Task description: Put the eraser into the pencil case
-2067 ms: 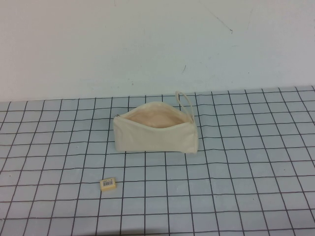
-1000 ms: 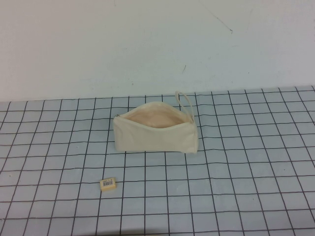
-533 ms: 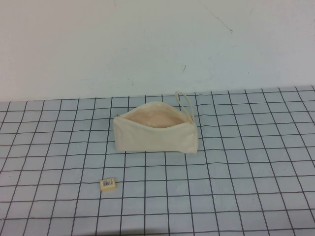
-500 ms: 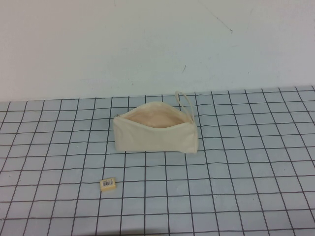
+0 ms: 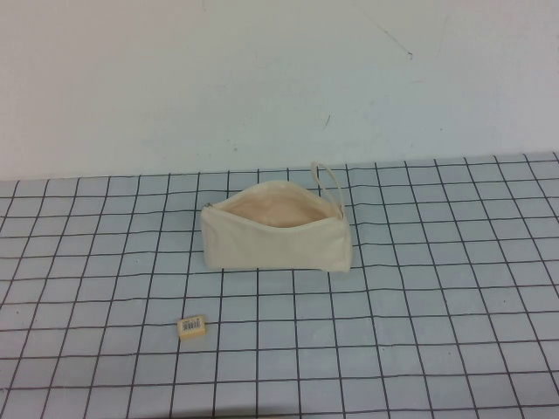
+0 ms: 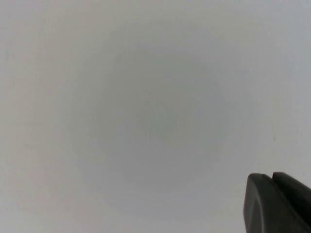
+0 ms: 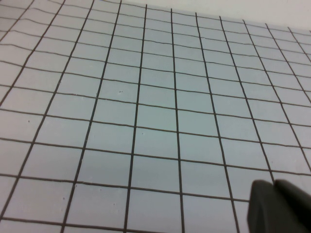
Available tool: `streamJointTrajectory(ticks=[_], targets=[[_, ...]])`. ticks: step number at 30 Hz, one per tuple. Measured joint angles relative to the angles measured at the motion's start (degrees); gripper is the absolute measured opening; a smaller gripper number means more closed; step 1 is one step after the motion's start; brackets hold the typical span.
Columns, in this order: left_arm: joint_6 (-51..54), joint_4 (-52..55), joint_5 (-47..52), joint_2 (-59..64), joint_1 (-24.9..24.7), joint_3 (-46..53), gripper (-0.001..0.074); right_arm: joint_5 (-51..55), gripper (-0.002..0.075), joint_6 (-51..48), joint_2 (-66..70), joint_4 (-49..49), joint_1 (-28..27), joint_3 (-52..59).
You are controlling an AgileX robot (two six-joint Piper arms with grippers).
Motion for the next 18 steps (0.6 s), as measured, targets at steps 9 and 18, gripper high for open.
streamJointTrajectory(ticks=[9,18], targets=[[-2.1,-3.9,-2.3,0.0,0.0,-0.2,-0.0001,0.0,-0.0001,0.0,0.0,0.0,0.0,0.0],[1.7,-4.3,41.5,6.7,0.0,-21.2,-0.0001,0.0,-0.0001,0.0,0.0,0.0,0.0,0.0]])
